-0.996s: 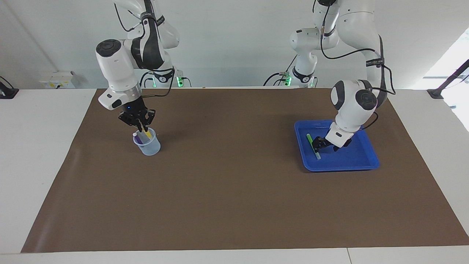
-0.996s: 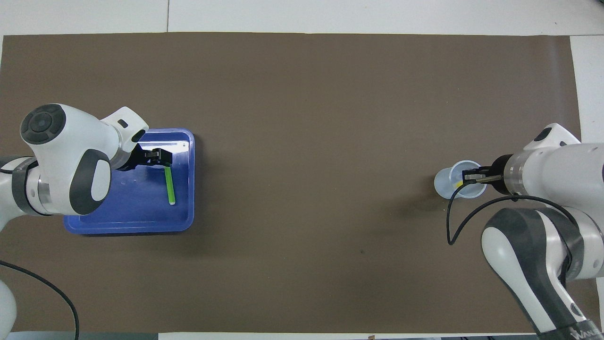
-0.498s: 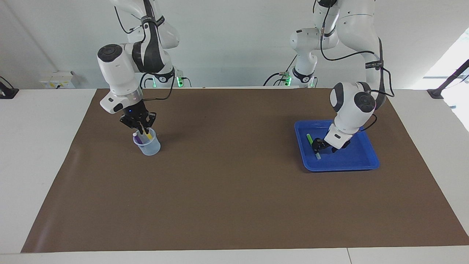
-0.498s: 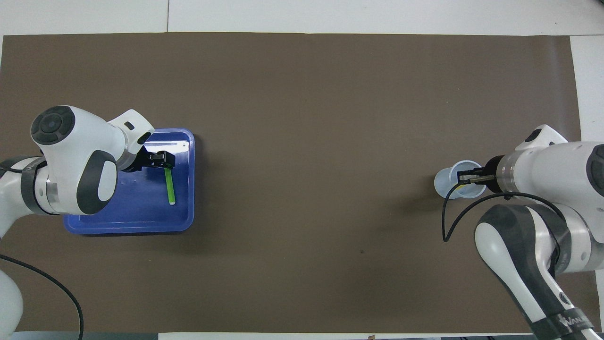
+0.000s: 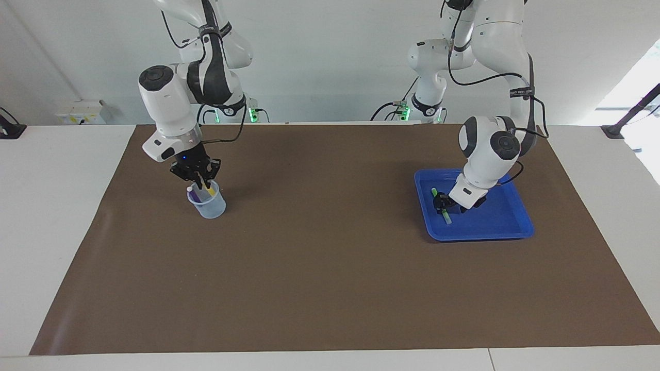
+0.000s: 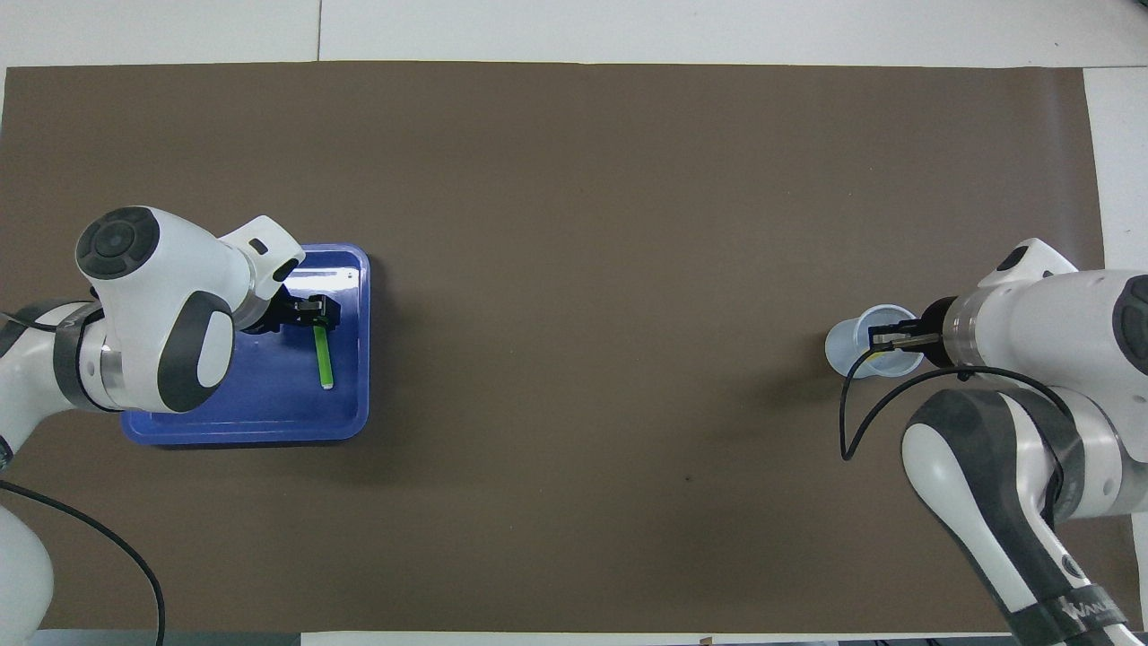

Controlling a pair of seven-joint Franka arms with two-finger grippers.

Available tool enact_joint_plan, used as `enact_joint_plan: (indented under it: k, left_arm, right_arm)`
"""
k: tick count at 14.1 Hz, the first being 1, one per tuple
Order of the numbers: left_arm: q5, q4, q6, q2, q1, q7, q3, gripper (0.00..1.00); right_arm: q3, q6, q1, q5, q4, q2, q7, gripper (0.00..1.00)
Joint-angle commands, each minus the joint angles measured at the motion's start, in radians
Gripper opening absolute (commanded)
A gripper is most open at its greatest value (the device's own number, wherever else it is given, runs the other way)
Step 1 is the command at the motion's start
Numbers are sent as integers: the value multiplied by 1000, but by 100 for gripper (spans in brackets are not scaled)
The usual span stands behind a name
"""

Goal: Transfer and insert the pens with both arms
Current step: 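Insert the yellow pen into the cup while the left gripper grasps green pen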

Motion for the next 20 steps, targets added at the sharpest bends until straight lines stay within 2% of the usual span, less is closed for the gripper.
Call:
enact_joint_plan:
  k: [1,3,7,8,9,12,14,18,20]
  left_arm:
    - [17,-9,-18,-10,-7,-12,4,40]
    - [17,-9,-18,-12,-7,-11,6,31]
    - [17,-8,-18,-12,-3,-11,6,13]
    - [17,-8,-19,-12,-1,-11,6,2]
    - [17,-8,-19,-10,2,-11,6,0]
    - [17,-8,-22,-10,6,-11,7,0]
    - [15,21,-71,-9,17,-9,6,0]
    - [-25,167,-243,13,25,-11,7,0]
    - [-63,211,-301,13,28,-12,9,0]
  right_arm:
    - [-4,3,-9,4,-5,-9,-19,72]
    - [-4,4,-9,4,7,-7,-11,78]
    - [-5,-41,-9,4,80,-10,-14,99]
    - [-7,-75,-9,4,109,-12,-14,100]
    - [-8,-112,-9,4,145,-12,-13,100]
    - [-18,-265,-10,4,287,-6,-2,100]
    - [-25,-369,-10,4,399,20,4,100]
    - [-30,-566,-12,-3,635,103,19,100]
    - [-30,-615,-13,-9,677,116,31,100]
